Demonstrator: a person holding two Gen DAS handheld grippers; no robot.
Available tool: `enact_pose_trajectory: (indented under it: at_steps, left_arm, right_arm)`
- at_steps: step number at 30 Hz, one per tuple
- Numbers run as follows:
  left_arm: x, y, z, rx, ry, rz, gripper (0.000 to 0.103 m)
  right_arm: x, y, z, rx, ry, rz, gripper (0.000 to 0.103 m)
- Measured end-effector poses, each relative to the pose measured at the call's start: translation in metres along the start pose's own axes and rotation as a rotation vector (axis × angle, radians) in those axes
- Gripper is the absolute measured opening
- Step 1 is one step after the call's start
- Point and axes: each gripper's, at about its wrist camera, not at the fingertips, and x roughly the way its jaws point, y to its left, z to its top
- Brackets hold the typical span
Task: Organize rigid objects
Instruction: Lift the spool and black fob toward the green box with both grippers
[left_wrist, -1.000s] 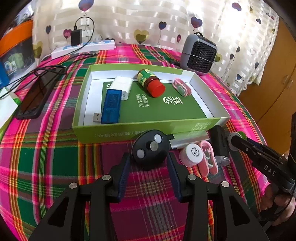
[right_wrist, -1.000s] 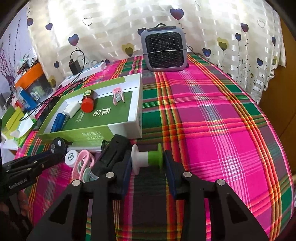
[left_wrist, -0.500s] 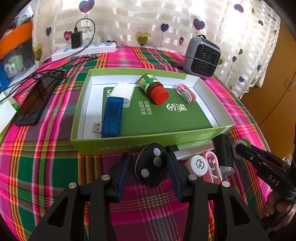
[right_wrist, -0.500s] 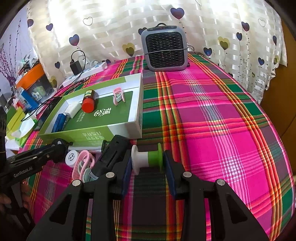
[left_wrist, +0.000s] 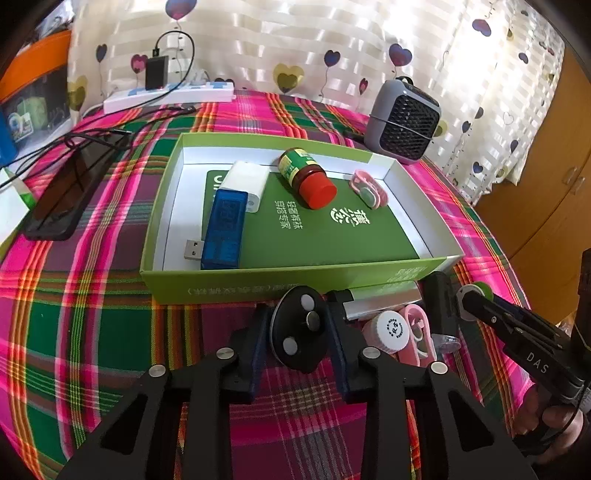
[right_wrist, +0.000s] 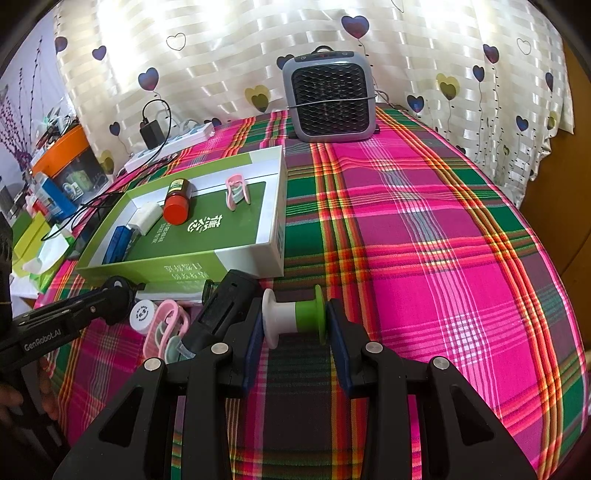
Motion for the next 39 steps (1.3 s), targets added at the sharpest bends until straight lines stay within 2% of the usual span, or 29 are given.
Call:
enact_pose_trajectory:
  at_steps: [22, 39]
  left_arm:
    - [-0.002, 0.000, -0.001, 0.003, -0.009, 0.002, 0.025]
    - [-0.019, -0.003, -0.001, 0.029, -0.045, 0.007, 0.025]
  right_arm:
    - [0.000, 0.000, -0.001, 0.000, 0.000, -0.001, 0.035]
    - [-0.006, 0.000, 0.001, -0.015, -0.020, -0.018, 0.033]
